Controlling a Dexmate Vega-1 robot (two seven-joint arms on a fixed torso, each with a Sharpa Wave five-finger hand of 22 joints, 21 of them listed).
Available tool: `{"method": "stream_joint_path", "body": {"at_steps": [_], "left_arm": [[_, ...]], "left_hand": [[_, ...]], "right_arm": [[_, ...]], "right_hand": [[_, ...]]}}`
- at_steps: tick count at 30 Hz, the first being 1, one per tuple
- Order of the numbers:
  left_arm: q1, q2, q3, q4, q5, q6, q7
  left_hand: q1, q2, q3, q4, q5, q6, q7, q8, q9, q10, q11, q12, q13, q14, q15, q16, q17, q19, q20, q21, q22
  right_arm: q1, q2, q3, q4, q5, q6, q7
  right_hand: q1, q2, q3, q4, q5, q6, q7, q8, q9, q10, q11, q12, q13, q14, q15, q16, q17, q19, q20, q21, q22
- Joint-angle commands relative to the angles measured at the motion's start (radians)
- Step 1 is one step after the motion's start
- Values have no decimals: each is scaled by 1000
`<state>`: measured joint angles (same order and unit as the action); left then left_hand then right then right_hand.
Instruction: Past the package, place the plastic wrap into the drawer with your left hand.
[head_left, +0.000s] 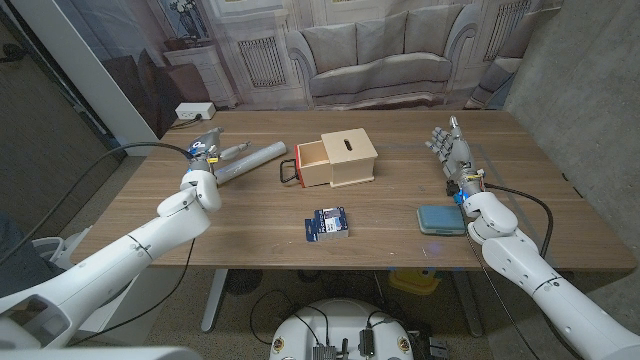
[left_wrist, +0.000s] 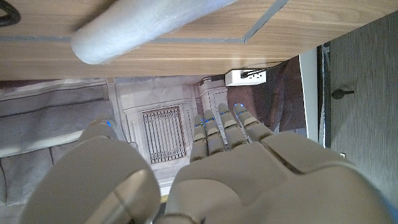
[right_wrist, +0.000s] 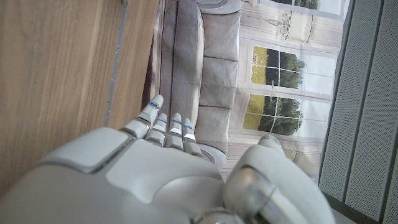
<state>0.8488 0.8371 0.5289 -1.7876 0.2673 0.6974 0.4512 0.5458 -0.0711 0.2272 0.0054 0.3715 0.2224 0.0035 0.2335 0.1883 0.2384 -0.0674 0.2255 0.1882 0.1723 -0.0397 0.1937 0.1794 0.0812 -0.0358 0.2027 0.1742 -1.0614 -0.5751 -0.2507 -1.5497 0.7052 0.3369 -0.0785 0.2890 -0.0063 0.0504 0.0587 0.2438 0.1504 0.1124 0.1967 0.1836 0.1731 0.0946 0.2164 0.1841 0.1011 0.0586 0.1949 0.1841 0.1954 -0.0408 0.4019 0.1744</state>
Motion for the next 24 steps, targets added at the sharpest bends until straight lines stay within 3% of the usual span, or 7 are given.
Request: {"method": "stream_joint_path", "body": {"at_steps": [1, 24], "left_arm": [[-79, -18, 85, 44, 51, 68, -42], [-168, -32, 189, 50, 91, 180, -156]], "left_hand": [[7, -10, 3, -10, 5, 0, -1, -3, 3, 0, -4, -4, 4, 2, -16, -1, 1, -5, -14, -3, 4], [39, -36, -10, -33, 10, -4, 6, -12, 3, 0, -3, -10, 5, 8, -3, 0, 3, 39, -6, 12, 8]], "right_arm": [[-6, 3, 9, -4, -5, 9, -13], [-18, -2, 21, -16, 3, 0, -22]], "right_hand": [[0, 2, -6, 1, -2, 8, -3, 5, 3, 11, -1, 7, 1, 7, 1, 4, 2, 11, -9, -8, 2], [-1, 4, -9, 1, -3, 11, -4, 4, 4, 11, 2, 5, 1, 8, 2, 2, 3, 13, -7, -16, 2]]}}
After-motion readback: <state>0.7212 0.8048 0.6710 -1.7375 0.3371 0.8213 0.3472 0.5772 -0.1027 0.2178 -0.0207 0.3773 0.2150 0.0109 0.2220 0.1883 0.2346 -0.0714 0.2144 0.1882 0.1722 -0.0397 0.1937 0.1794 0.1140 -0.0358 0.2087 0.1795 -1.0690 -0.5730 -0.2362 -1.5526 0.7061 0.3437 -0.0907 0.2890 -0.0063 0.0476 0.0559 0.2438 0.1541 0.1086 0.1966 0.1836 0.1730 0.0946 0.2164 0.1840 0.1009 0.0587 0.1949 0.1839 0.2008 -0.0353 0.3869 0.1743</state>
